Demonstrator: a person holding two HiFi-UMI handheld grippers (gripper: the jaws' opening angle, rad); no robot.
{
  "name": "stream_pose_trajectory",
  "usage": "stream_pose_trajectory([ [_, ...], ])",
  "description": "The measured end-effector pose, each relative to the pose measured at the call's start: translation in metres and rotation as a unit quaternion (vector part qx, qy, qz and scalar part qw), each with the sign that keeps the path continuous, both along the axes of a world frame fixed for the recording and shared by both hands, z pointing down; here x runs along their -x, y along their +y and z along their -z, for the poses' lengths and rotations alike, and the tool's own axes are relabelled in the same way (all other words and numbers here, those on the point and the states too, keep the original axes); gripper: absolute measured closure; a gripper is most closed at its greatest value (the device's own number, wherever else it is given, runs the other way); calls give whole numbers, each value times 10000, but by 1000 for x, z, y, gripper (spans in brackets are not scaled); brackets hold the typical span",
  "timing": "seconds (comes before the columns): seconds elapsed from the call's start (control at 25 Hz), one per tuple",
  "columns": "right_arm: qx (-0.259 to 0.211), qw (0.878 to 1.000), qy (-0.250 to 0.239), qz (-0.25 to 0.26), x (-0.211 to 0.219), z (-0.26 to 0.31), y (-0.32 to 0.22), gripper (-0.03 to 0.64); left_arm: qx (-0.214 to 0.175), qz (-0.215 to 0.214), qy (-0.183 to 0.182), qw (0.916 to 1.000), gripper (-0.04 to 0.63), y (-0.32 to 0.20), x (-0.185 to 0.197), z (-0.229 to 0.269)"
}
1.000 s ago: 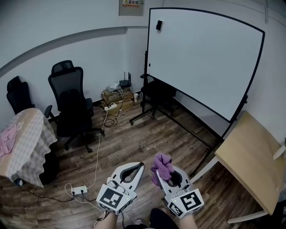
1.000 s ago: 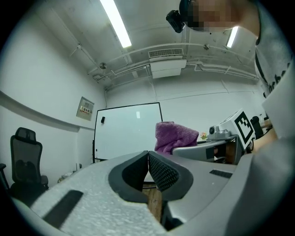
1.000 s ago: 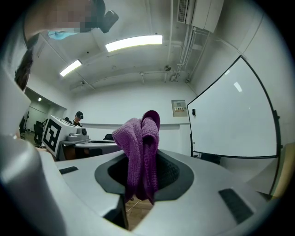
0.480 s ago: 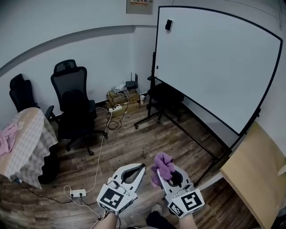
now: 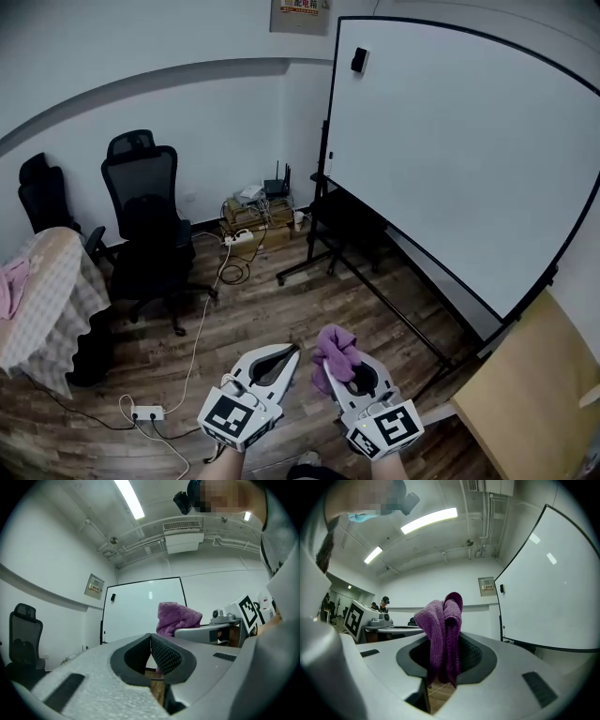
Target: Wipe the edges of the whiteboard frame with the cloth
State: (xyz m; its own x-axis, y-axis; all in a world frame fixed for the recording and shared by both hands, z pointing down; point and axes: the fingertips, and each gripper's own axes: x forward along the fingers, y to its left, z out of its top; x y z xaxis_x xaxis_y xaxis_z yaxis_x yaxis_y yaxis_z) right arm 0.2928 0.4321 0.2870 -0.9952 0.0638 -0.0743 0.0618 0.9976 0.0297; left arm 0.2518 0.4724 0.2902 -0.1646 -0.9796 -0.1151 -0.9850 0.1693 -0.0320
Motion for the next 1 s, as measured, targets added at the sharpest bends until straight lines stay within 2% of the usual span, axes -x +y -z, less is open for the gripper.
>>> stream_pose_trajectory([
  [0.32, 116, 9999, -14, 101, 12, -6, -62, 505, 53, 186, 36, 9998, 578, -57, 12, -2],
  [0.52, 218, 9996, 8, 171, 26, -10, -80, 505, 68, 230, 37, 9997, 578, -76, 26, -3],
  [0.6, 239, 9996, 29, 149, 38, -13, -85, 505, 83, 220, -45, 9997, 578, -79, 38, -6],
  [0.84, 235, 9997, 67, 8, 81, -18, -100, 505, 76, 123, 119, 9998, 578, -95, 85, -11],
  [1.0, 201, 9997, 78, -121, 116, -15, -114, 505, 50, -21, 87, 9999, 578, -111, 121, -7],
])
